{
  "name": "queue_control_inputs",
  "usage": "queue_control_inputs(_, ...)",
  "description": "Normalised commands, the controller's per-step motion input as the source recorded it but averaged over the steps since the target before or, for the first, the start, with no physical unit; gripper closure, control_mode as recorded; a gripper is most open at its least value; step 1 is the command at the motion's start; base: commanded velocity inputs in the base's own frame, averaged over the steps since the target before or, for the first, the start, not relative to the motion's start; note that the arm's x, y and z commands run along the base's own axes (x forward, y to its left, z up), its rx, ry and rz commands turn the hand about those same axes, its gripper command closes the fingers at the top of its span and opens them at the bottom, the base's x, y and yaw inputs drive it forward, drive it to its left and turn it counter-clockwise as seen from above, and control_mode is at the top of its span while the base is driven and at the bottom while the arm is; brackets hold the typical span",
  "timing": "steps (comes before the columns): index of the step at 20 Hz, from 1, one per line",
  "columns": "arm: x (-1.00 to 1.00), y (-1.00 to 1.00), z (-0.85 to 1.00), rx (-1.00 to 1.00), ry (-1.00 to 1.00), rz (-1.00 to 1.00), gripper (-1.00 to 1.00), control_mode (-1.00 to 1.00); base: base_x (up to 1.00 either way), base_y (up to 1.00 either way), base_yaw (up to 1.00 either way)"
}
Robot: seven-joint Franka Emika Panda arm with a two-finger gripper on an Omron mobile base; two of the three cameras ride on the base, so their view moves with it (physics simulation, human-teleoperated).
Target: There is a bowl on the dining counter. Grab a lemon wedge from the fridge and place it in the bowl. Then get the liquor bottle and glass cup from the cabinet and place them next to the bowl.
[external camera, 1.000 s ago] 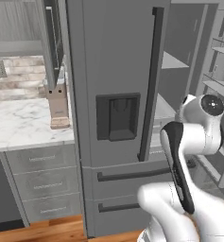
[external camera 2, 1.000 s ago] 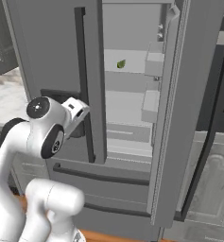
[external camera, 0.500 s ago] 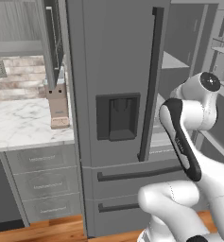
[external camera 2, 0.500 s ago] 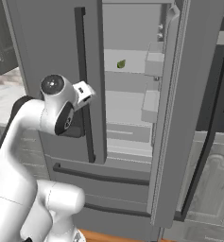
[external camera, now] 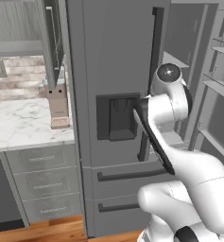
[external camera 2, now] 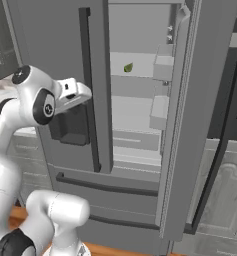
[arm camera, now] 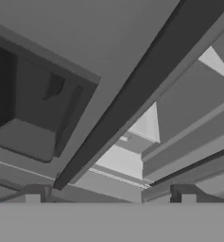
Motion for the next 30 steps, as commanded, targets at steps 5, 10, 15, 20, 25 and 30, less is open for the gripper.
queue_control_inputs(5,0.30,0.00,0.04,0.05,0.00,-0.16,-1.00,-1.00,0.00,0.00,0.00)
queue_control_inputs(10,0.36,-0.04,0.00,0.13,-0.02,-0.01,-1.00,-1.00,0.00,0.00,0.00)
queue_control_inputs(15,0.42,-0.18,0.00,0.14,-0.02,0.03,-1.00,-1.00,0.00,0.00,0.00)
queue_control_inputs(20,0.62,-0.02,-0.12,0.03,-0.02,0.00,-1.00,-1.00,0.00,0.00,0.00)
queue_control_inputs(25,0.45,0.00,-0.15,0.01,-0.10,0.00,-1.00,-1.00,0.00,0.00,0.00)
queue_control_inputs(30,0.22,0.00,-0.31,0.00,-0.20,0.02,-1.00,-1.00,0.00,0.00,0.00)
